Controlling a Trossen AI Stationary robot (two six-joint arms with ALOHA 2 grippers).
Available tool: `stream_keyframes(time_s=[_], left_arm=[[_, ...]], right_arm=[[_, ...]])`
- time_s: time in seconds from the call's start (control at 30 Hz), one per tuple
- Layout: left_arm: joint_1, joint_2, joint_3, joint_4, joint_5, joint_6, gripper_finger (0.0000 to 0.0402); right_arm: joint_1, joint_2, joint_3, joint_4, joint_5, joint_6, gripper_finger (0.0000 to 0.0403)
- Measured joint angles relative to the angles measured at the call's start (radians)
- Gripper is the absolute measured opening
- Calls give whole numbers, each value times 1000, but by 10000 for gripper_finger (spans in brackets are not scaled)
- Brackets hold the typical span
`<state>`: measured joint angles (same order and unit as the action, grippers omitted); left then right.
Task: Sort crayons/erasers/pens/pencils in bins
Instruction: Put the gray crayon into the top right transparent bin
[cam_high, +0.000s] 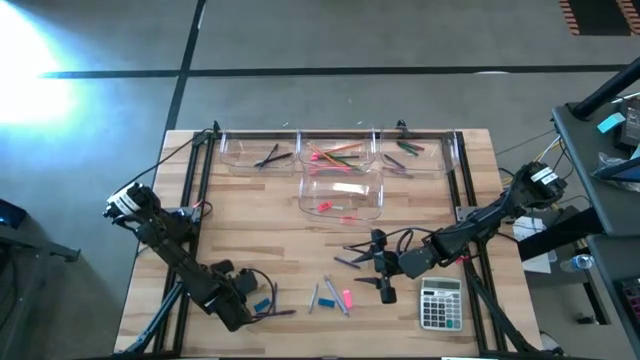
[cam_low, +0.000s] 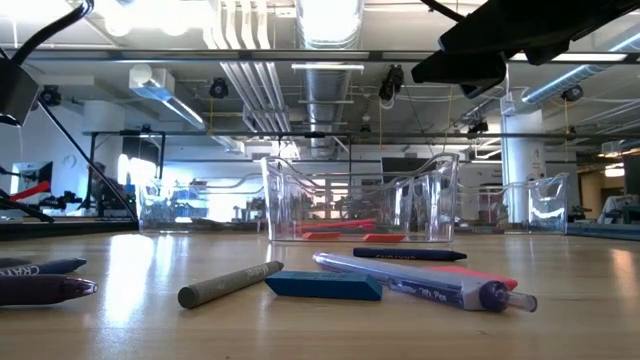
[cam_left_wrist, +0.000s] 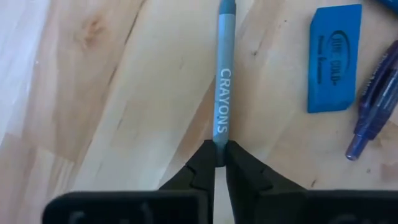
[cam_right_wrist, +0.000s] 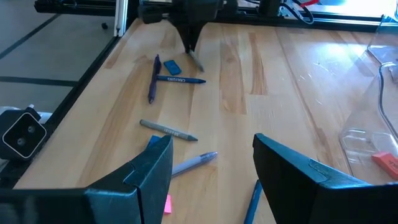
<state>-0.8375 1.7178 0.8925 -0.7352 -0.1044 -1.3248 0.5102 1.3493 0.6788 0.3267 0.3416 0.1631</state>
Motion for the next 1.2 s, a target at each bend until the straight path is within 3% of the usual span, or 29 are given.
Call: stream_keyframes(time_s=[0.3, 0.53, 0.73, 0.83, 0.93, 1.07, 1.2], left_arm=[[-1, -87, -4, -28, -78, 6, 2], [0, -184, -5, -33, -242, 54, 1], [14, -264, -4, 13, -502, 165, 1], [30, -318, -11, 124, -609, 295, 1], [58, -369, -30, 313, -671, 497, 0], [105, -399, -39, 609, -690, 814, 0], [157, -399, -39, 824, -682, 1040, 0]], right_arm=[[0, 0, 0, 0, 0, -6, 210], [0, 0, 32, 0, 22, -48, 210], [-18, -1, 47, 102, 156, -129, 210], [-51, 0, 42, 211, 123, -154, 210], [-96, 12, 41, 287, 17, -164, 210], [-155, 54, 40, 413, -108, -156, 210], [-188, 111, 66, 507, -162, -157, 210]])
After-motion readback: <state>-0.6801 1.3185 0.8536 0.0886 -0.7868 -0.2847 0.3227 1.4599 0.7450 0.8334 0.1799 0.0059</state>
